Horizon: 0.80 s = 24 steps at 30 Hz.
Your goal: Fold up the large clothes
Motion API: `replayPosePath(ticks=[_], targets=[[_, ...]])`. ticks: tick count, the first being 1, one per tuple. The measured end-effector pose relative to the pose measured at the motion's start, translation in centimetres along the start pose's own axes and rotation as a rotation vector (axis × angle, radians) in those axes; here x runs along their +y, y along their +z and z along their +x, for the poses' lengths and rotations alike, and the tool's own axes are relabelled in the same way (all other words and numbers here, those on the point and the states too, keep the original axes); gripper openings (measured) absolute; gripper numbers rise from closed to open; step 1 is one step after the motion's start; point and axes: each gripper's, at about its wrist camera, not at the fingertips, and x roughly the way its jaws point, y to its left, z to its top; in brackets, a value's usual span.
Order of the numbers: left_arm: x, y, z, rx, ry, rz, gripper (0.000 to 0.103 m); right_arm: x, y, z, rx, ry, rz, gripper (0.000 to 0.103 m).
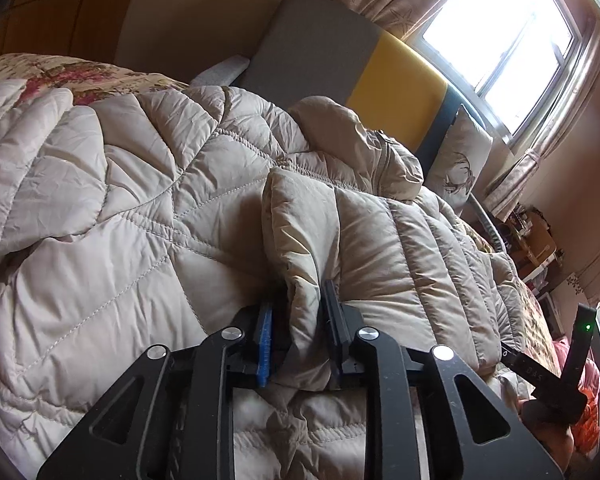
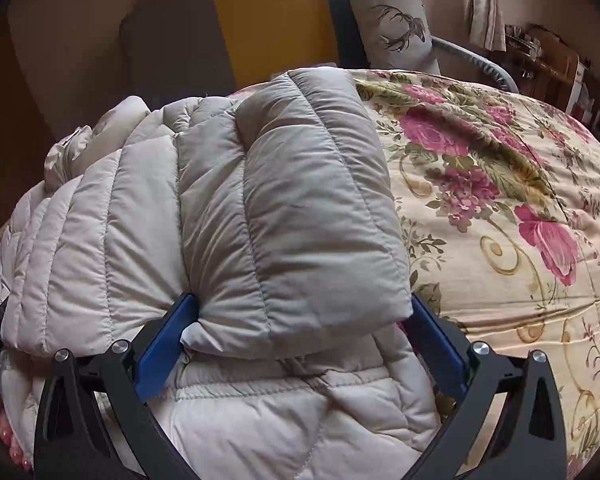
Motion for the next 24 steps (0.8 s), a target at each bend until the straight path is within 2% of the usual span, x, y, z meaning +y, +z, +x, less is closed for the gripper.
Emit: replayPosePath(ticks=[1,3,5,9,12,15,17,19,20,21,22,24], targets=[[-0.1,0.0,-0.4,-0.004,-0.001,-0.003,0.033,0.0,0.0,0.0,-0.008,0.000,-0.001,0.101],[-0.6,-0.1,-1.8,-0.022,0.001,0.000,0.062,0.0,0.0,-0.1,-0.015,0.005,0.002,0.101],[-1.1,-0.2,-4.2,-0.083,0.015,0.023,0.077,-0.2,0.0,-0.1,-0.018,0.016,0.011,0.101],[-0.9,0.5,-8.4,-0.182,0.059,0.098,0.088,-0.7,-0.1,-0.3,-0.023,0.038,0.028,0.101],[1.2,1.9,-10.6,-0.254,0.188,0.138,0.089,-0.9,-0.2,-0.5,-0.025,0.046,0.035,0.101],[4.7,3.7,-11.4,-0.261,0.332,0.148,0.089,-1.1,-0.1,-0.5,-0.027,0.053,0.041,0.101],[8.3,5.1,-11.9,-0.251,0.392,0.098,0.088,-1.1,-0.1,-0.5,-0.027,0.055,0.043,0.101],[11.5,6.2,-12.1,-0.227,0.415,0.013,0.082,-1.1,-0.1,-0.4,-0.027,0.056,0.043,0.101],[13.5,6.4,-12.3,-0.207,0.423,-0.037,0.072,-1.1,-0.1,-0.4,-0.027,0.056,0.043,0.101],[15.1,6.5,-12.5,-0.197,0.448,-0.067,0.068,-1.1,-0.1,-0.4,-0.027,0.056,0.043,0.101],[16.2,6.5,-12.5,-0.195,0.478,-0.074,0.068,-1.2,-0.1,-0.4,-0.027,0.057,0.044,0.101],[17.5,6.3,-12.9,-0.198,0.557,-0.019,0.068,-1.2,-0.2,-0.4,-0.027,0.058,0.045,0.101]])
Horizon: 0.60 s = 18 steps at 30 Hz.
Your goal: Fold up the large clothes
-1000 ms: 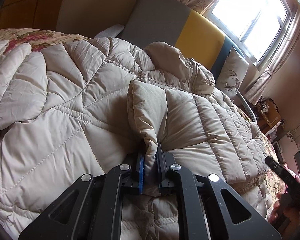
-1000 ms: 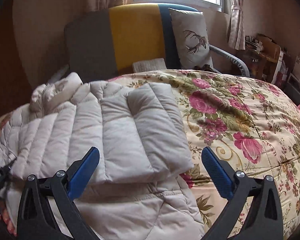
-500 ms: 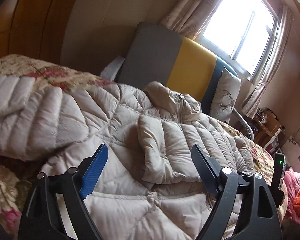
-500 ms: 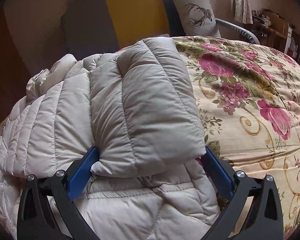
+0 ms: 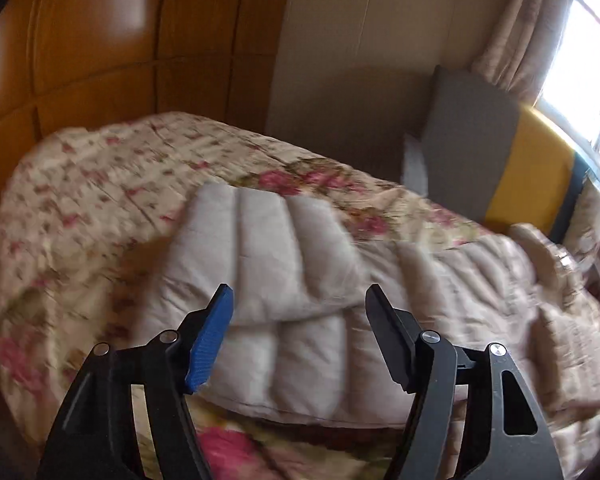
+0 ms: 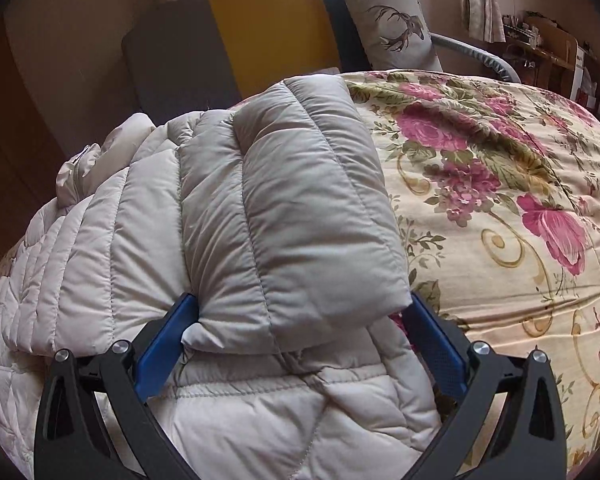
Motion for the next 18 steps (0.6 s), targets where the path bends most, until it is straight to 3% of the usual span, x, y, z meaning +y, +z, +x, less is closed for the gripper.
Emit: replayPosePath(ticks=[2,5,7,11,13,14,15,16,18], targets=[[0.4,-0.5,0.1,-0.013,0.038,0.107,0.068,0.0,0.0,0.0,0.000,0.000,0.000,0.101],[0.0,-1.6,1.3,0.051,-0.011,0.255,0.069,0.0,0.0,0.0,0.000,0.001,0.001,0.101],[-0.7,-2.1,1.8,0.072,0.011,0.321,0.069,0.0,0.0,0.0,0.000,0.001,0.000,0.101],[-0.7,-1.5,3.3,0.074,0.099,0.317,0.069,-0.1,0.0,0.0,0.000,0.004,0.002,0.101],[-0.6,-1.1,3.8,0.081,0.118,0.301,0.058,-0.1,0.0,0.1,0.000,0.004,0.001,0.101],[-0.5,-0.9,4.2,0.096,0.128,0.293,0.037,-0.1,0.0,0.1,0.000,0.004,0.001,0.101],[-0.2,-0.7,4.6,0.113,0.138,0.283,0.026,-0.1,0.0,0.1,0.000,0.004,0.001,0.101],[-0.1,-0.5,4.7,0.122,0.143,0.273,0.023,-0.1,0.0,0.1,0.000,0.004,0.001,0.101],[0.3,-0.3,4.7,0.120,0.150,0.261,0.008,-0.1,0.0,0.0,0.000,0.005,0.001,0.101]])
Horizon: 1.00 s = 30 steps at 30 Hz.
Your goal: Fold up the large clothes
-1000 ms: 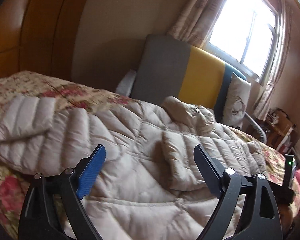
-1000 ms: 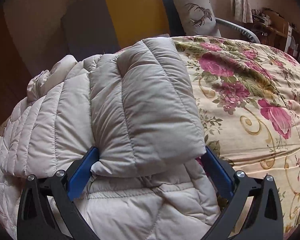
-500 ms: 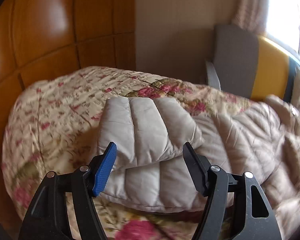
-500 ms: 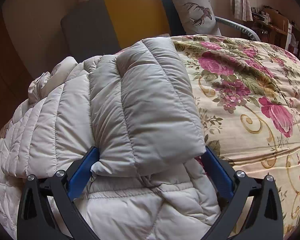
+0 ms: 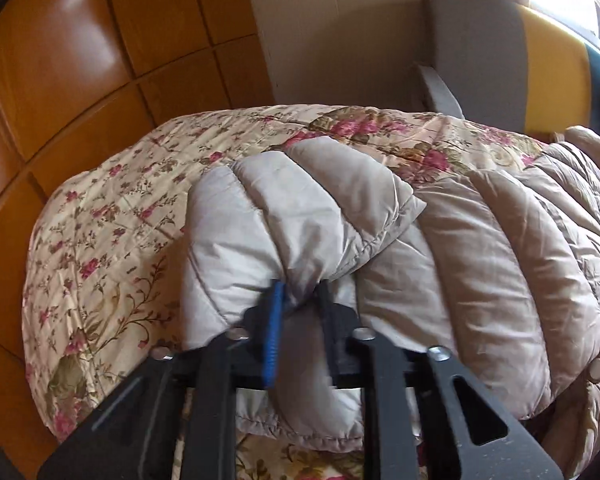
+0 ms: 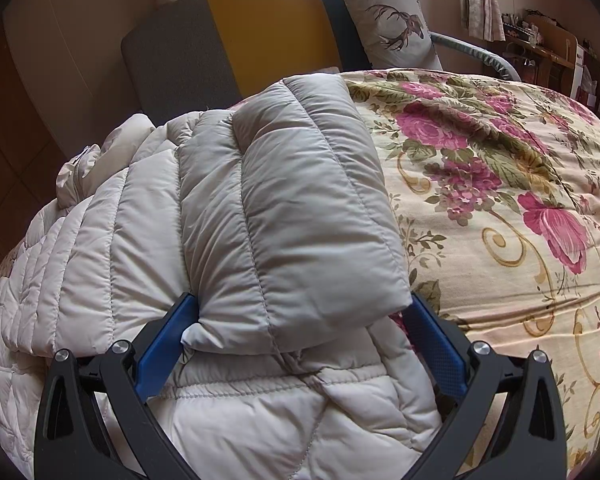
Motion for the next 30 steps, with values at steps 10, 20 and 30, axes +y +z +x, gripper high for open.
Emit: replayPosePath(ticks=[10,20,30], targets=[[1.5,1.5,-5.4,-0.173,-0.044,-0.125,0.003,-0.1,0.0,0.0,0.000,0.002,0.000,0.101],[-4.1,4.8,-14.3,-0.351,-0.255,-0.122,0.003,-0.1,0.0,0.0,-0.002,0.010,0.007,0.101],[-16.6,4.8,-19.9,-0.374,-0.546,-0.034,0.003,-0.2,0.0,0.0,-0.002,0.014,0.009,0.101]])
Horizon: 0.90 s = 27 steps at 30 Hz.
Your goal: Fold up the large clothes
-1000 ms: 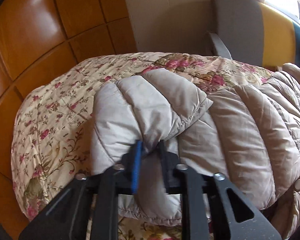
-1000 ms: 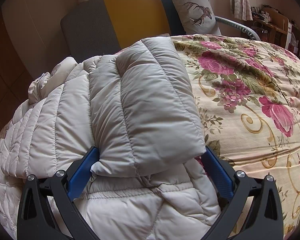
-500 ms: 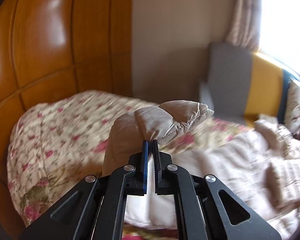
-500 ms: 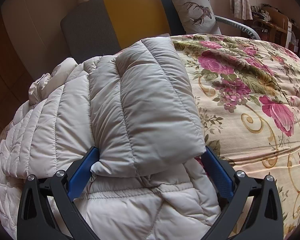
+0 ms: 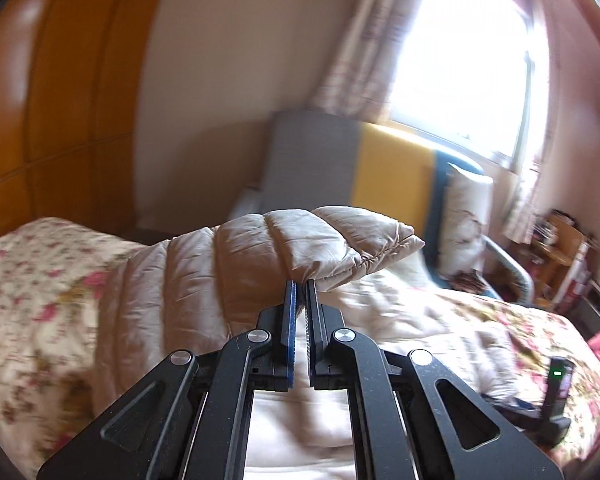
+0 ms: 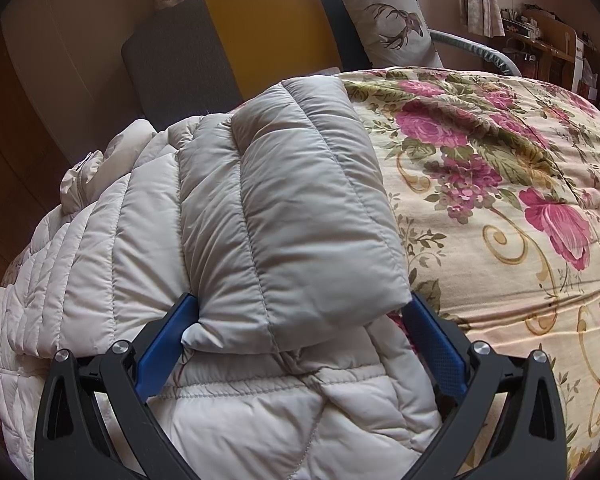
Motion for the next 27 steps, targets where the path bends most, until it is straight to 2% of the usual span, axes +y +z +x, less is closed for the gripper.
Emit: replayPosePath(ticks=[4,9,15,19,20,21,22,23,25,27], targets=[[-5.7,-1.9,2.1,0.032,-0.078,0.055,0.003,-0.1,0.0,0.0,0.000,0.000,0.000,0.101],[-10.8,-5.6,5.1,0.127,-0.133,0.094,0.003,-0.1,0.0,-0.1,0.000,0.001,-0.001,0.101],[-14.0,-10.2,7.9,0.265,-0.195,0.159,0.003,-0.2,0.0,-0.1,-0.001,0.003,0.000,0.101],[-14.4,-10.8,7.0,0.280,-0.249,0.180,0.005,-0.1,-0.1,0.0,-0.003,0.004,0.001,0.101],[-14.3,-10.7,6.3,0.263,-0.264,0.177,0.016,-0.1,-0.1,0.0,-0.002,0.005,0.001,0.101],[-13.9,-10.6,5.5,0.236,-0.262,0.180,0.041,-0.1,-0.1,0.0,-0.003,0.006,0.002,0.101],[-13.4,-10.4,4.7,0.202,-0.240,0.186,0.057,-0.2,-0.1,0.0,-0.003,0.007,0.002,0.101],[-12.4,-10.2,3.7,0.159,-0.211,0.187,0.079,0.0,-0.1,0.0,-0.003,0.008,0.003,0.101],[-9.8,-9.8,2.6,0.114,-0.146,0.174,0.081,-0.1,-0.1,0.0,-0.003,0.004,0.000,0.101],[-7.2,-9.3,2.5,0.107,-0.038,0.156,0.081,-0.2,-0.1,-0.1,-0.003,0.005,0.000,0.101]])
